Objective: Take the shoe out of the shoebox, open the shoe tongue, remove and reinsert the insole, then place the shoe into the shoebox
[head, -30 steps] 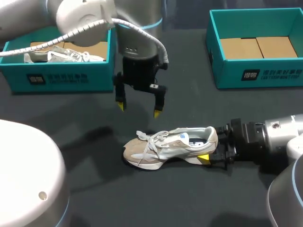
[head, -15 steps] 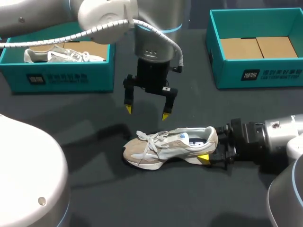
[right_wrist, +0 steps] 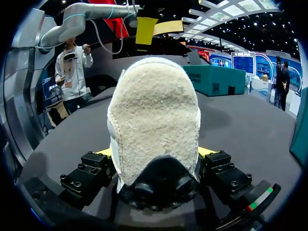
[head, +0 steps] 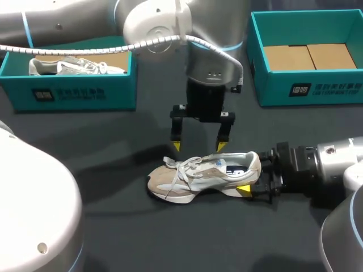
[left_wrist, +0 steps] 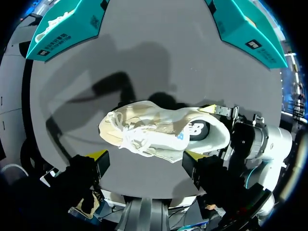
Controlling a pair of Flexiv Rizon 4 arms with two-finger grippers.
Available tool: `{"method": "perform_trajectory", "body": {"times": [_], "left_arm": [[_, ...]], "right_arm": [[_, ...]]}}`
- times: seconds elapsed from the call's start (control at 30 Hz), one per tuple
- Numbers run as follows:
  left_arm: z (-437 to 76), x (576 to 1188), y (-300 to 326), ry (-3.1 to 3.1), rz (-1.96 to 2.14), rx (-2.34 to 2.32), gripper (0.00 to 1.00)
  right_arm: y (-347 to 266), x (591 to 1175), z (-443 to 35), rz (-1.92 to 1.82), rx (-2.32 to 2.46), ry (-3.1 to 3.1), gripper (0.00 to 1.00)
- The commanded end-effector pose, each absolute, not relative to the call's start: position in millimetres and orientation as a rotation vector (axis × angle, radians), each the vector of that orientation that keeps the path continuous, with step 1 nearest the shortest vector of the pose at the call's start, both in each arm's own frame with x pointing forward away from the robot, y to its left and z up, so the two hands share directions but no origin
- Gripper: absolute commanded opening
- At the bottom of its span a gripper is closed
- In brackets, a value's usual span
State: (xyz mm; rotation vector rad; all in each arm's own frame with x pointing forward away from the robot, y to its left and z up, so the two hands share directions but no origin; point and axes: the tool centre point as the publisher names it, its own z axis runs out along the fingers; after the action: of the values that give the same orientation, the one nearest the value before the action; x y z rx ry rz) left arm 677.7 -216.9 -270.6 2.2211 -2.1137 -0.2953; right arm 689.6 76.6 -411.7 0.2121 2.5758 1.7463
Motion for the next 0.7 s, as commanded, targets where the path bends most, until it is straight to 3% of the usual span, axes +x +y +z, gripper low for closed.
{"method": "perform_trajectory", "body": {"times": [0.03, 0.7], "left_arm": [[-281.1, 675.6, -234.4, -2.138, -0.305, 2.255, 1.00], [-323.4, 677.5, -264.6, -2.159, -0.416, 2.295, 1.00]], "right_arm": [[77.8, 688.5, -411.3, 1.741, 0.212, 2.580, 0.00], [77.8, 688.5, -411.3, 1.741, 0.212, 2.580, 0.00]]}}
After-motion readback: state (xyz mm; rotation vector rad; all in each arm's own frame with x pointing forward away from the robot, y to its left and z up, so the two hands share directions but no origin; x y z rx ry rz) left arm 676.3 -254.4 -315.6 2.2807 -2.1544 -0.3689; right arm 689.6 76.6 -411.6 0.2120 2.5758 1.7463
